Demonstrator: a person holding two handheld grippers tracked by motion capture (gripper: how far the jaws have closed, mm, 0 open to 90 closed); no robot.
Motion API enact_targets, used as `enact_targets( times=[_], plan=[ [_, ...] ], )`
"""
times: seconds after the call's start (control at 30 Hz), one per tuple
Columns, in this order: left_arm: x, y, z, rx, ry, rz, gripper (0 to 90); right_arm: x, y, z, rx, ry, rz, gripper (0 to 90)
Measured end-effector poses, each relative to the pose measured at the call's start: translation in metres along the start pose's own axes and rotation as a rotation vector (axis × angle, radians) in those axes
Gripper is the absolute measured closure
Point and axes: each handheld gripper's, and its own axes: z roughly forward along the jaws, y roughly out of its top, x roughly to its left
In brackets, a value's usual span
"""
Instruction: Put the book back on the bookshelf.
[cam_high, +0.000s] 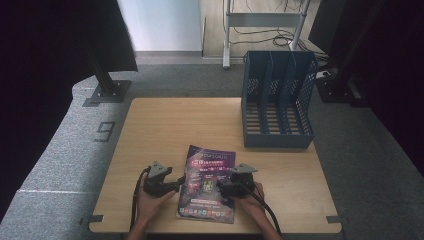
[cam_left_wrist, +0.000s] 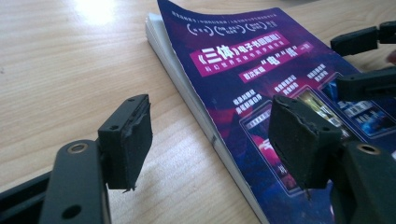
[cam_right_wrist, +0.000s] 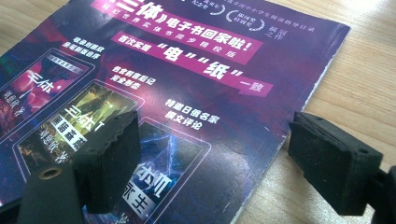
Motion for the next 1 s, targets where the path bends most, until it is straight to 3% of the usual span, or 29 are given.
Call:
enact_targets(
  times=[0.33, 0.67, 1.0],
  plan=[
    [-0.003, 0.017, 0.019, 0.031, 0.002, 0.027, 30.5, 0.0, -0.002, -0.002, -0.005, 0.003, 0.003, 19.4],
    [0.001, 0.015, 0.036, 0.065, -0.025, -0.013, 30.3, -0.001, -0.002, -0.002, -0.003, 0.006, -0.001, 19.6],
    [-0.003, 0.02, 0.051, 0.08, -0.019, 0.013, 30.1, 0.001, -0.002, -0.003, -0.006, -0.002, 0.006, 20.0]
  ],
)
